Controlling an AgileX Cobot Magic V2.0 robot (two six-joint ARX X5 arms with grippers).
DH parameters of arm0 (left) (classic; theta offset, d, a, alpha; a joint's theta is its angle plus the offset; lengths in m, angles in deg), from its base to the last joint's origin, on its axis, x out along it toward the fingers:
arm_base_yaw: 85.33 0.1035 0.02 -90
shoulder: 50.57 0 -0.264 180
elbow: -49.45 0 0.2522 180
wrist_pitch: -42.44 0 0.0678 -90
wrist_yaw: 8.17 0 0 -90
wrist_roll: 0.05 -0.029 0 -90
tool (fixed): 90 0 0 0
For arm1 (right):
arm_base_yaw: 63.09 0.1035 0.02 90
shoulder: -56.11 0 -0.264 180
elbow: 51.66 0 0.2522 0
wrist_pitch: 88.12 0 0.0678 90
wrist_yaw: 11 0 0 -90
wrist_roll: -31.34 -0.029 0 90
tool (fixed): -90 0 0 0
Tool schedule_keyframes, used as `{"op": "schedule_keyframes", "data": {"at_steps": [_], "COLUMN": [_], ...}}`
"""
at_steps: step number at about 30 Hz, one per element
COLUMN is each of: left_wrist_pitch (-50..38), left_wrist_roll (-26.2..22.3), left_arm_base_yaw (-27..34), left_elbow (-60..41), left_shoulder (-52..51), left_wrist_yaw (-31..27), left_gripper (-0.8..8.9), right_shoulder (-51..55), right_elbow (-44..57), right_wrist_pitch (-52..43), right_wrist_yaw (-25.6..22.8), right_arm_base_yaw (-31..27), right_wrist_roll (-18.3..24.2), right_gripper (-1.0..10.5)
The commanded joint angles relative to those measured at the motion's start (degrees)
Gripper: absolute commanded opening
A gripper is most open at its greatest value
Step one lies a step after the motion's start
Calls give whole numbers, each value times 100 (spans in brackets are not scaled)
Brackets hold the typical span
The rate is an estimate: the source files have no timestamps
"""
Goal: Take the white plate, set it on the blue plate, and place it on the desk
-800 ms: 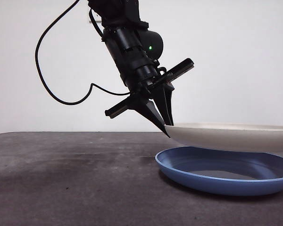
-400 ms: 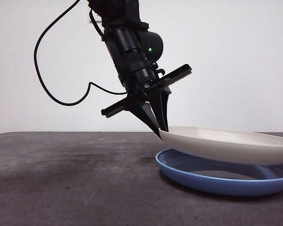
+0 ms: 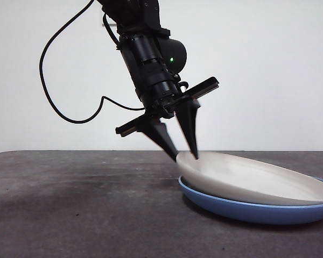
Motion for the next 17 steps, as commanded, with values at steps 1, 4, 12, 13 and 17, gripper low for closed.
{"op": "schedule_keyframes", "data": {"at_steps": [1,4,12,13,17], "left_wrist_pitch": [-26,-28,177,302,833], "left_wrist_roll": [-57,-101,-321,-382,-638], "left_arm_base_yaw": [-74,-76,-70,-59,-50], "left_elbow": [181,188,638,772,1296], "left_shoulder": [170,170,170,170,168], "left_wrist_yaw": [17,57,52,46,-20], "left_gripper": [395,452,480,480,480], "right_shoulder": [-15,-15,-15,-15,-15], "right_elbow": [-120,-120,-120,-120,-120], "right_wrist_pitch": [-42,-42,-42,-42,-42], "right_wrist_yaw": [0,0,0,0,-2], "right_arm_base_yaw": [20,20,20,20,20], "right_wrist_roll": [85,85,83,83,83], "right_gripper": [575,575,575,575,575]}}
